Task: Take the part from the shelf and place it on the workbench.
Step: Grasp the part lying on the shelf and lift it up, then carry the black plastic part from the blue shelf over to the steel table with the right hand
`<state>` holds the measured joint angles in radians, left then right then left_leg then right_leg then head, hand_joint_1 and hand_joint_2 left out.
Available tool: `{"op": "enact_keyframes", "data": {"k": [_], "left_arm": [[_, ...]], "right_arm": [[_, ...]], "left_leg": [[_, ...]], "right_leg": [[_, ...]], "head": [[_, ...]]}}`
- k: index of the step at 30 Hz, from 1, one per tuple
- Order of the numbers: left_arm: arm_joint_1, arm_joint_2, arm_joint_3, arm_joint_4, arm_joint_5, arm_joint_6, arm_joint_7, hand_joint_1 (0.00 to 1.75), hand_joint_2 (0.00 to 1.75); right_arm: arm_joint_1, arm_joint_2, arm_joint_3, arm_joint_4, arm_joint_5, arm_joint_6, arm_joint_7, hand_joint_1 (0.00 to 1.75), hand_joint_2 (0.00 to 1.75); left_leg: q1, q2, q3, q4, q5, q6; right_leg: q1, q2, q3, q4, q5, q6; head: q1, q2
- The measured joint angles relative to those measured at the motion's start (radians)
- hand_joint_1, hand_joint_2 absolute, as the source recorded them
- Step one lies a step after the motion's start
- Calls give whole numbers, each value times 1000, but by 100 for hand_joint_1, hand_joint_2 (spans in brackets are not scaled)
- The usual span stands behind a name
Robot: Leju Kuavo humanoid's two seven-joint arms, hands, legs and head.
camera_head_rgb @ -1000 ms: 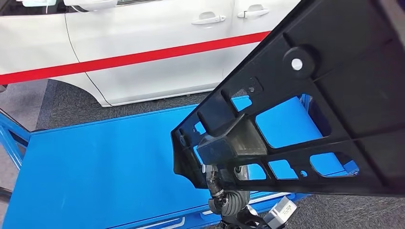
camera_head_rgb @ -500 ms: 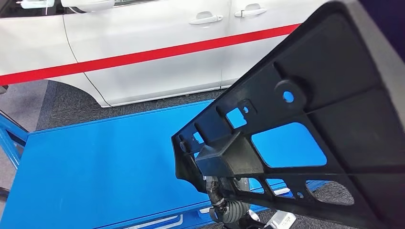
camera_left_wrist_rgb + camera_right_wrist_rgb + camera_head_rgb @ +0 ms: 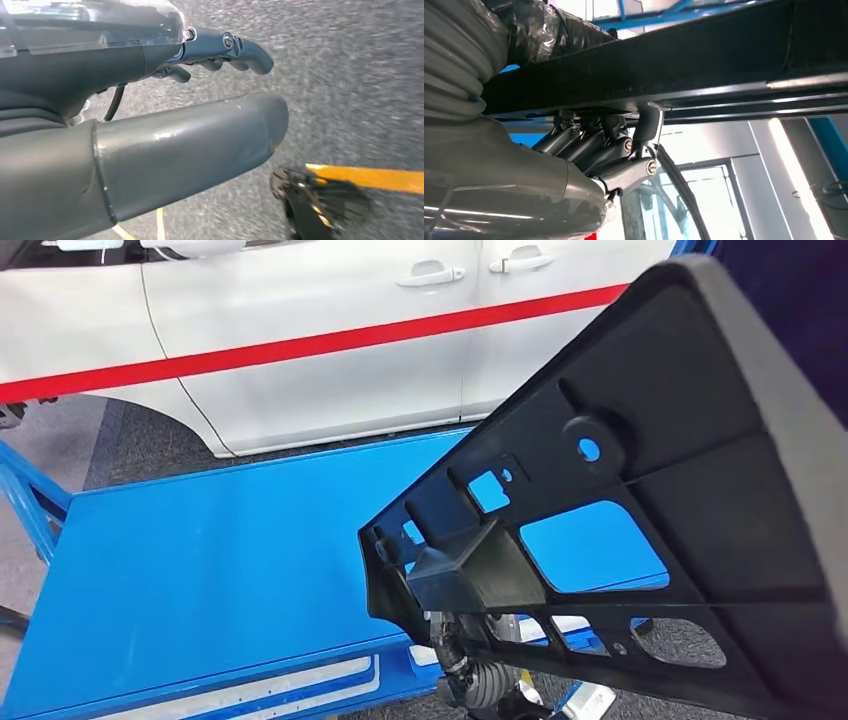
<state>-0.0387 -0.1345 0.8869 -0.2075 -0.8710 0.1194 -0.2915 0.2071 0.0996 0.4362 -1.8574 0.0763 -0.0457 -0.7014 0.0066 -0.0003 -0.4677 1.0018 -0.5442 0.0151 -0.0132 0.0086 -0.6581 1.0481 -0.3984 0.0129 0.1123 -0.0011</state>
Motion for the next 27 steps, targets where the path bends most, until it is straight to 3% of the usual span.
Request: {"op": "enact_keyframes", "data": {"k": [1,2,5,6,7,8,10,12,14,16,17,19,21,22,23,24,25,27], "left_arm": [[0,0,1,0,-2,-1,1,0,0],[-1,-1,3,0,-3,-2,2,0,0],[-1,0,6,0,-6,-4,3,0,0],[-1,0,8,0,-7,-4,2,0,0],[-2,0,10,0,-8,-4,2,0,0],[-2,1,12,0,-9,-4,2,0,0],[-2,0,16,0,-9,-6,2,0,0],[-2,0,19,0,-11,-7,2,0,0],[-2,0,20,0,-15,-9,2,0,0],[-1,1,22,0,-18,-10,2,0,0],[-1,2,23,0,-19,-10,2,0,0],[-1,3,24,0,-19,-11,2,0,0],[-1,3,24,0,-19,-12,2,0,0],[-2,3,24,0,-19,-12,2,0,0],[-2,3,24,0,-19,-12,2,0,0],[-3,4,25,0,-20,-12,2,0,0],[-3,4,25,0,-20,-12,2,0,0],[-3,4,25,0,-21,-12,2,0,0]], "right_arm": [[0,-2,0,1,-5,3,0,175,175],[0,-3,0,1,-6,4,0,175,175],[3,-9,0,5,5,-3,0,175,175],[4,-10,0,7,10,-7,0,175,175],[5,-12,0,8,15,-10,0,175,175],[5,-13,0,9,18,-11,0,175,175],[6,-15,1,10,18,-11,0,175,175],[5,-16,3,10,15,-9,0,175,175],[5,-17,4,10,4,0,0,175,175],[5,-17,4,10,-10,13,0,175,175],[5,-18,4,10,-16,19,0,175,175],[5,-18,4,11,-22,24,0,175,175],[5,-18,4,11,-23,25,0,175,175],[5,-18,4,12,-24,26,0,175,175],[5,-18,4,12,-24,27,0,175,175],[5,-18,3,12,-24,28,0,175,175],[5,-18,3,13,-25,29,0,175,175],[4,-18,3,13,-27,33,0,175,175]], "left_leg": [[2,7,-6,-3,10,7],[4,14,-14,-5,21,15],[4,29,-48,-6,49,29],[3,32,-60,-4,57,30],[3,35,-72,-1,65,29],[3,37,-85,3,72,28],[3,38,-109,16,82,23],[0,41,-125,30,89,15],[-3,47,-132,34,99,4],[-1,50,-138,36,103,-8],[0,44,-145,49,84,-14],[4,24,-171,127,-2,-22],[5,13,-194,242,-82,-25],[5,11,-193,280,-90,-25],[5,10,-180,290,-76,-24],[5,6,-151,267,-46,-22],[5,-5,-109,214,-18,-19],[7,-61,-15,78,-6,-11]], "right_leg": [[0,2,-5,8,-9,5],[0,4,-13,28,-36,10],[-1,1,-50,181,-179,21],[-2,0,-55,234,-206,24],[-3,-1,-50,265,-209,26],[-4,-3,-29,264,-191,28],[-5,-7,59,164,-141,25],[-1,-15,149,30,-137,15],[5,-17,173,-26,-149,2],[3,-9,158,-31,-136,-12],[1,-4,149,-32,-125,-21],[-2,4,127,-34,-103,-34],[0,16,99,-30,-84,-39],[1,24,85,-27,-74,-38],[1,32,70,-23,-65,-36],[1,42,55,-18,-56,-34],[0,52,41,-13,-48,-30],[0,72,17,-2,-32,-20]], "head": [[1,0],[1,0],[2,0],[2,0],[2,0],[2,0],[2,0],[2,0],[1,0],[1,0],[1,0],[1,0],[1,0],[1,0],[1,0],[1,0],[1,0],[1,0]]}}
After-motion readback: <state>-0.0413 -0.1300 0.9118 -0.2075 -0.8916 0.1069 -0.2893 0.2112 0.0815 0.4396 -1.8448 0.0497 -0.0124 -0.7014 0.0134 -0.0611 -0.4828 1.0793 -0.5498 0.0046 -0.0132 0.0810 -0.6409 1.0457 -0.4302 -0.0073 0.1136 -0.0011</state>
